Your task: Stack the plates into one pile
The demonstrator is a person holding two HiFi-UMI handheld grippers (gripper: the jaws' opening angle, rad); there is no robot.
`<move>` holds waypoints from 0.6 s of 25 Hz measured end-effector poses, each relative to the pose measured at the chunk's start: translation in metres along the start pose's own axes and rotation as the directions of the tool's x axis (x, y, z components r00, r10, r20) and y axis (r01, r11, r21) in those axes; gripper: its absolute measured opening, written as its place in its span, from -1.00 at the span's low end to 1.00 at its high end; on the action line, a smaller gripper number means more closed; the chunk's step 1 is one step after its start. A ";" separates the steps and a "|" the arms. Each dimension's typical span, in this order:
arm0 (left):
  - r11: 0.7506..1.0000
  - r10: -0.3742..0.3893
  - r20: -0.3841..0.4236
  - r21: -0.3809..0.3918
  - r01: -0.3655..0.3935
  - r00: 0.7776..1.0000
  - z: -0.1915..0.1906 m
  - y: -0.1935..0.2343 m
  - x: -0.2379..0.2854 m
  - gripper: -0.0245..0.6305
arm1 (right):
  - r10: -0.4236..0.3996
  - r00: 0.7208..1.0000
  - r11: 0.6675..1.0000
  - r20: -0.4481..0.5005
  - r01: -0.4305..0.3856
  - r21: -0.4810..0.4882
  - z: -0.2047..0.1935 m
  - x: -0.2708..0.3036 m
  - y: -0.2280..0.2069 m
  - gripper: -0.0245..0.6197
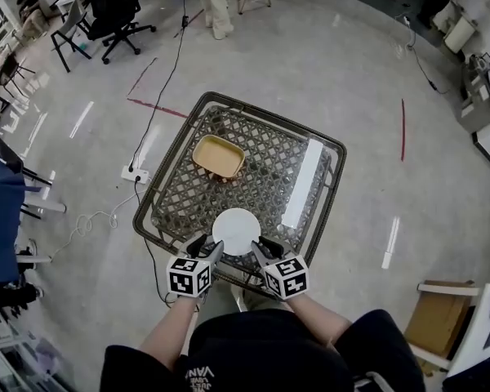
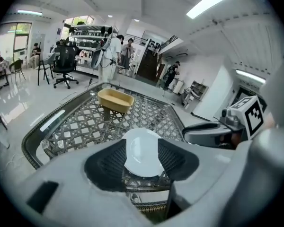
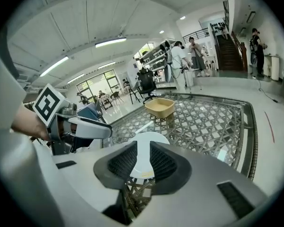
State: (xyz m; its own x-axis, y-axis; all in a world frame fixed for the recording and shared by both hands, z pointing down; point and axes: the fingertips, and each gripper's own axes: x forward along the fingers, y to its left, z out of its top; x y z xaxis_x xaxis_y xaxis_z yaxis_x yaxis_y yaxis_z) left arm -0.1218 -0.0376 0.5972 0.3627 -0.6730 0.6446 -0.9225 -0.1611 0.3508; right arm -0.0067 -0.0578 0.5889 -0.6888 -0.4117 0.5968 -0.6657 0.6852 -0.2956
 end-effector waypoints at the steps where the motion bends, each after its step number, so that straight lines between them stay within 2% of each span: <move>1: 1.000 0.003 0.022 0.002 -0.003 1.000 0.002 -0.002 -0.006 -0.29 | 0.002 1.000 1.000 0.014 -0.002 -0.006 0.003 -0.005 0.002 -0.68; 8: 0.998 -0.035 0.157 0.052 0.027 0.987 0.016 -0.024 -0.050 -0.79 | -0.021 0.995 0.999 0.101 0.024 -0.027 0.018 -0.039 0.021 -0.91; 15: 0.989 -0.095 0.205 0.132 0.068 0.974 0.006 -0.043 -0.112 -0.85 | -0.085 0.981 0.996 0.172 0.083 0.018 0.014 -0.079 0.054 -0.92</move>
State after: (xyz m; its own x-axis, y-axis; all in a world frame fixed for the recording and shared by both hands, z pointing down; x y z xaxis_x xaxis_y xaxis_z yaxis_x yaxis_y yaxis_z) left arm -0.1232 0.0402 0.5055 0.4135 -0.7885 0.4553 -0.9050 -0.3008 0.3009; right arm 0.0080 0.0028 0.5152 -0.6691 -0.5653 0.4824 -0.7253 0.6382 -0.2582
